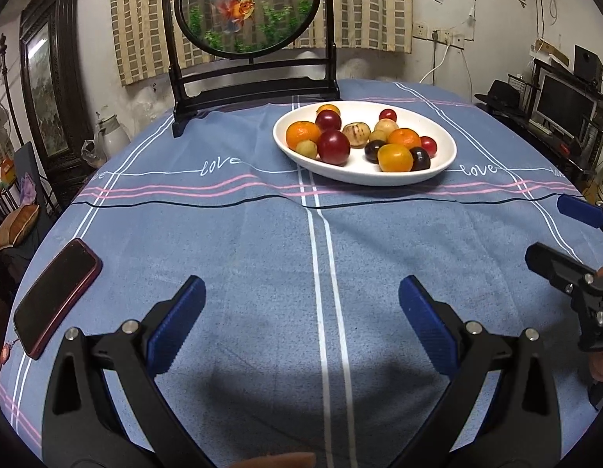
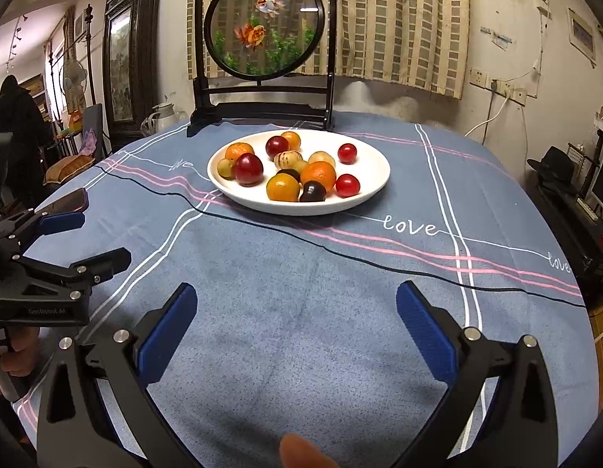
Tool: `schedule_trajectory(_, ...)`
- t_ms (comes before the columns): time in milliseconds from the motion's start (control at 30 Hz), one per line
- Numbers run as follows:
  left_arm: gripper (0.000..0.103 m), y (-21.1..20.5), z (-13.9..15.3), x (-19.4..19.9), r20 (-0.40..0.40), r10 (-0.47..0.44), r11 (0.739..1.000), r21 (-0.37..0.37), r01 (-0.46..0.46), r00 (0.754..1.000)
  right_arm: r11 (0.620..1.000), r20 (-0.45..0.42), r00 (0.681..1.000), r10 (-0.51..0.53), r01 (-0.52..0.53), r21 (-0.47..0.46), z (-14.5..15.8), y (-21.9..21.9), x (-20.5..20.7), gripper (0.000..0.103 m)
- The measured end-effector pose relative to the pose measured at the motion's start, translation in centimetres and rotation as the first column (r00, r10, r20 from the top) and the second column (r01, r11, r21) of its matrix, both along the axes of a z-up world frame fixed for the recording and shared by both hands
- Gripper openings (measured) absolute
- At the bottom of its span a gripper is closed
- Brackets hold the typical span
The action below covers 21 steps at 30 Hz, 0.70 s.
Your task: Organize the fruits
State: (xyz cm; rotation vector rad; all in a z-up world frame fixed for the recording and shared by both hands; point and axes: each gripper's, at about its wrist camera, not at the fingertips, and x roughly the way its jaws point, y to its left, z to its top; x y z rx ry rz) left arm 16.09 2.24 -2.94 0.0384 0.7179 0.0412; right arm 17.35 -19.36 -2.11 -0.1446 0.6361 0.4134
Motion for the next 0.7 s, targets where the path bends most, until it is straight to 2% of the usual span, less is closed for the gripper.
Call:
schedule_trajectory(467, 0.101, 0.14, 0.07, -0.1, 0.006, 0.006, 1.0, -0.001, -0.006, 1.0, 1.0, -0.006, 1.0, -0.012, 0.012, -0.017, -0.16, 0.01, 0.11, 0.102)
schedule_trajectory(700, 0.101, -0.3, -0.02, -0.02, 0.002, -0.002, 1.0, 0.023, 0.002, 1.0, 1.0, -0.011, 1.0, -0.014, 0.014, -0.018, -0.28, -0.02, 0.17, 0.102)
